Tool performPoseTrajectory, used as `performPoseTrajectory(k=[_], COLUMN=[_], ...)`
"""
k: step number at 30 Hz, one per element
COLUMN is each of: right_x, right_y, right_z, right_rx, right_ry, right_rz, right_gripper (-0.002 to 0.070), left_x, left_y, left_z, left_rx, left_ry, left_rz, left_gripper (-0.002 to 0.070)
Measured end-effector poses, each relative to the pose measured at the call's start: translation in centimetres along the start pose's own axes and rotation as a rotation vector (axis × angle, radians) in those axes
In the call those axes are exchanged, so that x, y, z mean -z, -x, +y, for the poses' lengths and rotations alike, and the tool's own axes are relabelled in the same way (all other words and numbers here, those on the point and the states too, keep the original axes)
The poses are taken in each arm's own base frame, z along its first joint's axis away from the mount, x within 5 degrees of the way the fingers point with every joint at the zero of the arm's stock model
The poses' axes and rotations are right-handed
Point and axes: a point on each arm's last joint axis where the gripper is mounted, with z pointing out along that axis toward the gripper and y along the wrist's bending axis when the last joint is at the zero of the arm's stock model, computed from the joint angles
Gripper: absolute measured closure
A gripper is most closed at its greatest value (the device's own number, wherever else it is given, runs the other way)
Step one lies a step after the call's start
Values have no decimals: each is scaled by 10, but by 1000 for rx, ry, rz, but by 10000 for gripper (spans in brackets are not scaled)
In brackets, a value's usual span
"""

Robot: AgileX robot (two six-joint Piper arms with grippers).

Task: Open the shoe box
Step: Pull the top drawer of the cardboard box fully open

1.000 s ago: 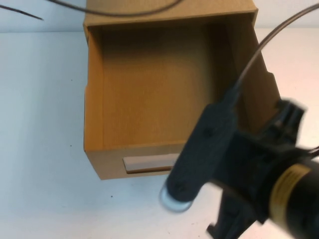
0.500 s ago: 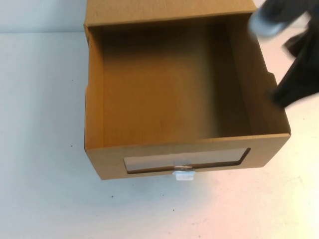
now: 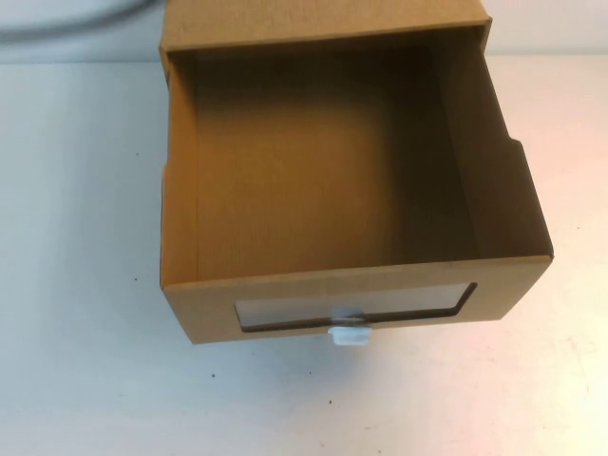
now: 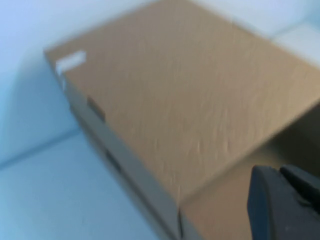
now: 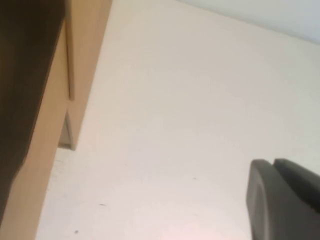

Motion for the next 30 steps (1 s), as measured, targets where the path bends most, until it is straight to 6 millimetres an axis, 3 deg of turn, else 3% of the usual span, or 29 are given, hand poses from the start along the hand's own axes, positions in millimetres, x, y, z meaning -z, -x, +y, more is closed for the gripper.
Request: performPoseTrajectory(k=[3,8,19,30], right_x=[1,9,38,50], right_y=[-2,-15,-79,-144], right_z=[-11,-15,-1,9], right_rx=[-51,-113,-180,-228], right_ry=[38,78,58,17], right_rz=[-18,-96,-320,-503], right_gripper=[689,689,689,689], left_x=[7,16,26,24], left_y=[-26,-72,-211,-329], left_z=[-4,-13,-40,-61], left_rx=[5,22,34,25], left_ry=[23,62,170,248], left_rz=[52,-19,-293,-516], left_gripper=[680,680,680,680])
